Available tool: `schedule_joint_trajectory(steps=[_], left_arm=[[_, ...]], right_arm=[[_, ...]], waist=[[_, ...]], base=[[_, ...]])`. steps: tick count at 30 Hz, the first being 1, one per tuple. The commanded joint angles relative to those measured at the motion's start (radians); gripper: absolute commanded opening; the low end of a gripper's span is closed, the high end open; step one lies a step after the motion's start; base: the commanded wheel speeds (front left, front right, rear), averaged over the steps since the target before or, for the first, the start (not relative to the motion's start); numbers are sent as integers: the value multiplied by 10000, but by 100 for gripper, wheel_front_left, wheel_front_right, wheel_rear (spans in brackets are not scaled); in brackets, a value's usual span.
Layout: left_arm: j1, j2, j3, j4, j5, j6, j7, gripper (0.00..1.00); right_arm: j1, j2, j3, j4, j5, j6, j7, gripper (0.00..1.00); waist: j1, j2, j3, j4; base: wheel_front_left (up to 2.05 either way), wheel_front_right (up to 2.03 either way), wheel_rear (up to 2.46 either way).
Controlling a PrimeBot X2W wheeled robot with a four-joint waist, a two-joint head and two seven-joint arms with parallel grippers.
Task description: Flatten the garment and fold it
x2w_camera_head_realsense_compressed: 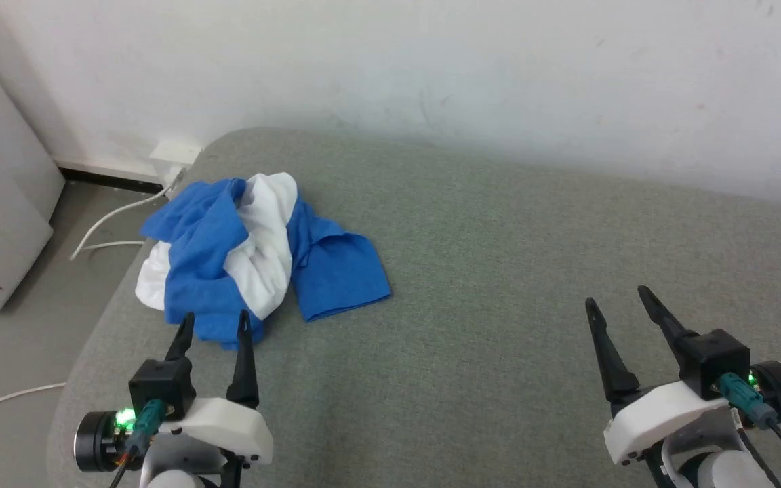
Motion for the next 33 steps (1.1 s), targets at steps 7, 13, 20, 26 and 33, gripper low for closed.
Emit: schedule_joint_trajectory(steps=[7,13,20,26,33], left_arm=[[-184,143,-76,167,-254,253,-223,100],[-170,201,-95,197,-367,369,-303,100],[-156,284,-200,254,-528,441,-410,100],[-148,346,-269,337,-661,554,-526,100],[-155,425,-332,425,-813,723,-647,100]], right_arm=[[-197,18,79,88,74,-11,-204,100],[-227,19,105,131,106,-12,-275,100],[-289,21,195,199,132,-13,-339,100],[-334,23,275,260,151,-14,-389,100],[-386,25,354,309,183,-16,-466,100]], waist=[[-1,0,-48,436],[-1,0,-59,656],[-1,0,-48,936],[-1,0,-31,1184],[-1,0,-38,1516]], base=[[0,0,0],[0,0,0],[0,0,0],[0,0,0],[0,0,0]])
